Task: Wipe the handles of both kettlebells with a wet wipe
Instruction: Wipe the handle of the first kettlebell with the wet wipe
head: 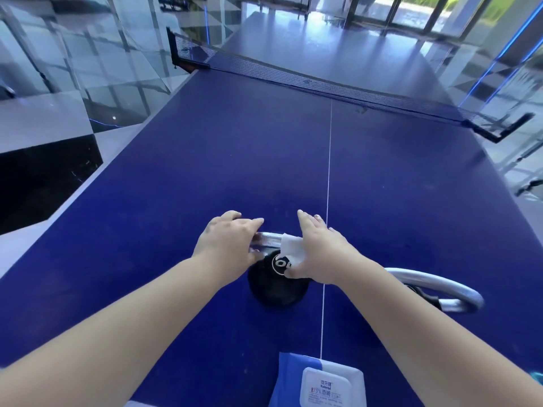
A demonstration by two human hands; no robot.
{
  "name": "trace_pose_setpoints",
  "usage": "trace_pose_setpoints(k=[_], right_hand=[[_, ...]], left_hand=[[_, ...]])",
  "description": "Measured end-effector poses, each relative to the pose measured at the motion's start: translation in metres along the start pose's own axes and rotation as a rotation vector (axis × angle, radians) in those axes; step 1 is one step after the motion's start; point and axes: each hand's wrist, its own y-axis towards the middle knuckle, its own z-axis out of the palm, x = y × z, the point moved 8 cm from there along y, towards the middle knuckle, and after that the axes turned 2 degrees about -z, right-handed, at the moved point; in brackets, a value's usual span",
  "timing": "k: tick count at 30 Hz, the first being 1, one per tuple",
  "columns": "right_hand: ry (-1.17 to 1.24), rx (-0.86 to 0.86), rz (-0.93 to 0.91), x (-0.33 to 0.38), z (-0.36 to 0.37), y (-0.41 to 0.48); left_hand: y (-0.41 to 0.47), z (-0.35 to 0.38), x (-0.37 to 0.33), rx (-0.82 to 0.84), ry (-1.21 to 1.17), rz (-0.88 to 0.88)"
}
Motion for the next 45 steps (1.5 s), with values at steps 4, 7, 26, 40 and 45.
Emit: trace_pose_setpoints(k=[4, 7, 26, 40, 45], right_hand=[[-0.026, 0.03, 0.103, -0.03, -0.021, -0.014], [-0.077, 0.036, 0.164, -0.048, -0.021, -0.012], [-0.057, 0.091, 0.219, -0.044, 0.018, 0.033], [-0.045, 0.052, 0.209, -0.047, 0.026, 0.037], [-0.057, 0.074, 0.215, -0.047, 0.027, 0.037]], left_hand=[[-0.004, -0.01, -0.046, 0.003, 0.074, 0.129], [0.005, -0.009, -0.076, 0.04, 0.158, 0.198], [0.026, 0.019, -0.066, -0.048, 0.435, 0.197], [0.022, 0.046, 0.031, -0.117, -0.203, -0.197], [0.007, 0.075, 0.041, -0.115, -0.751, -0.436]])
